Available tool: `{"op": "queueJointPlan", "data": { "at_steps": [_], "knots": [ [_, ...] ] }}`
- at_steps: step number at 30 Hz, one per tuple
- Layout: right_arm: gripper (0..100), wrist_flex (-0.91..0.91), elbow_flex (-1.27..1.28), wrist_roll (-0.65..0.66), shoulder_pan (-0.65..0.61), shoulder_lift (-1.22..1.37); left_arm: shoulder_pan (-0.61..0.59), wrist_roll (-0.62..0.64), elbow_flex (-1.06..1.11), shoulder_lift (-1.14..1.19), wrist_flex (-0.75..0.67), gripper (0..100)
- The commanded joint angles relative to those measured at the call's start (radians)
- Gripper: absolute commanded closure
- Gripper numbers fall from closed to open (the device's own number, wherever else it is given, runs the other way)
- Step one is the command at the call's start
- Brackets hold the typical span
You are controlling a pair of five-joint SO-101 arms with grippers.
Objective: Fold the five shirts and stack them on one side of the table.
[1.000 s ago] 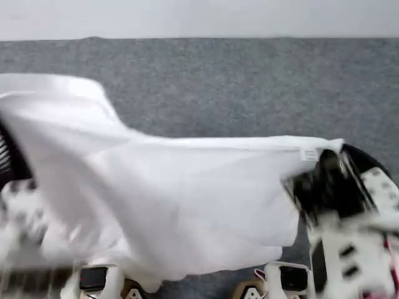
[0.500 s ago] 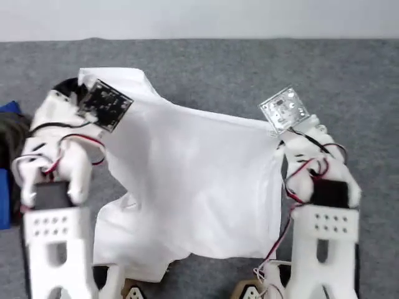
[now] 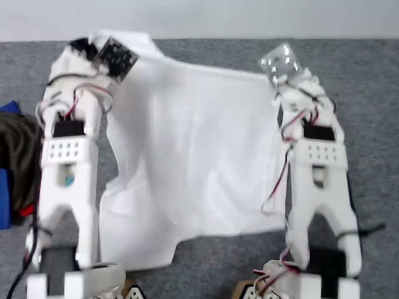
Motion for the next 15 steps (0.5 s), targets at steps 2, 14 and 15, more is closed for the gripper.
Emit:
{"op": "queueJointPlan", "data": {
  "at_steps": [2, 14, 15],
  "knots": [
    [98.9, -0.021, -0.285, 0.017, 0.008, 0.183, 0.006, -0.107, -0.271, 0.203, -0.031, 100],
    [98.9, 0.154, -0.526, 0.068, 0.010, 0.340, 0.031, -0.146, -0.504, 0.397, 0.063, 100],
    [98.9, 0.199, -0.535, 0.066, 0.008, 0.315, 0.031, -0.146, -0.504, 0.364, 0.087, 100]
  ]
}}
